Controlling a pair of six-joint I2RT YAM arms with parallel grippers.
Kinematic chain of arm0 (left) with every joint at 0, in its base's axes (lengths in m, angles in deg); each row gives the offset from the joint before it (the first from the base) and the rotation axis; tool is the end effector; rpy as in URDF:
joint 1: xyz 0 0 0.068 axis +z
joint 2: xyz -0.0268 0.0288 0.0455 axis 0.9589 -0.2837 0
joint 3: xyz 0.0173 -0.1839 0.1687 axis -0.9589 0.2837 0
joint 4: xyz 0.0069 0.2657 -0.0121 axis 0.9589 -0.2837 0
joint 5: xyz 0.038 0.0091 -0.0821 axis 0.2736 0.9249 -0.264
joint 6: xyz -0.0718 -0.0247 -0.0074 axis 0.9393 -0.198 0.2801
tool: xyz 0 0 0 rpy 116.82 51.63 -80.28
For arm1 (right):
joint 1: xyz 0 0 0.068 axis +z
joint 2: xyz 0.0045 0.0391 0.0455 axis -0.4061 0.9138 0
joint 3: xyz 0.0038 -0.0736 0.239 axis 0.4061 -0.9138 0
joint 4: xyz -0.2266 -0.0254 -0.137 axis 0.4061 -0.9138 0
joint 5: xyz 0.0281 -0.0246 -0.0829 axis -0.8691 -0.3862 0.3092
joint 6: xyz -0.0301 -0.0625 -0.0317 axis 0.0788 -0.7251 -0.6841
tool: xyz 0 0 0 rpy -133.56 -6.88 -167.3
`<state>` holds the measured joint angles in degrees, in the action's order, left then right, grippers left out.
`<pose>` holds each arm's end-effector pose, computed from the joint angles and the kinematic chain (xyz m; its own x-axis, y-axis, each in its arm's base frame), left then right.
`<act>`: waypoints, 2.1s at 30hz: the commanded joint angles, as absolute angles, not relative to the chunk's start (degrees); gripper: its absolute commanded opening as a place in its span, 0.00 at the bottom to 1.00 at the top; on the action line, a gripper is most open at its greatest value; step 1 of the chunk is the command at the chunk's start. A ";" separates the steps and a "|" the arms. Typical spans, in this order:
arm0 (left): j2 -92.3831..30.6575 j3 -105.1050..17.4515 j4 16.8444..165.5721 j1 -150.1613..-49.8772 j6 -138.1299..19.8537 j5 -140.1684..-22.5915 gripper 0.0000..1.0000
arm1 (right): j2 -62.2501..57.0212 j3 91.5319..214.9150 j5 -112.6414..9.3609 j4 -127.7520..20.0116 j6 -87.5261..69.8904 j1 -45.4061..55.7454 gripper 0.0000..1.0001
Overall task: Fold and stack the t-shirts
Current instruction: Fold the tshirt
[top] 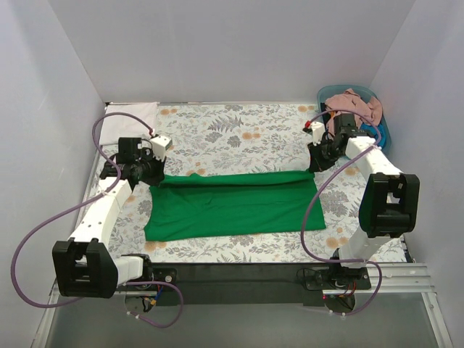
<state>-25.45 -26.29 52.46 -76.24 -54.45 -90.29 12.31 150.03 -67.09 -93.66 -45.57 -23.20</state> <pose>0.2769 -0.0323 0.2241 -0.8192 -0.2291 -0.5258 -0.0027 0.9183 -0.3958 0.3564 0.0301 0.1879 -0.6864 -0.4682 -0.5564 -0.6082 0.7891 0.0862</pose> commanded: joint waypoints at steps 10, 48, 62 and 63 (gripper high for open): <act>-21.81 -16.92 50.96 -75.80 -53.76 -88.77 0.00 | 10.35 144.56 -67.11 -93.44 -47.62 -23.34 0.01; -24.01 -13.05 46.93 -75.80 -58.06 -87.87 0.11 | 11.76 139.28 -64.83 -93.70 -50.17 -25.19 0.21; -32.70 -30.19 43.57 -75.54 -53.41 -98.96 0.36 | 10.16 148.61 -69.83 -99.94 -47.98 -24.05 0.30; -34.63 -30.11 44.19 -75.54 -52.79 -98.00 0.36 | 10.61 148.00 -70.10 -99.86 -47.80 -22.48 0.29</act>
<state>-30.26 -29.65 43.26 -75.87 -55.34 -97.63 8.84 148.57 -67.20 -97.09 -49.08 -24.36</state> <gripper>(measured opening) 0.354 0.302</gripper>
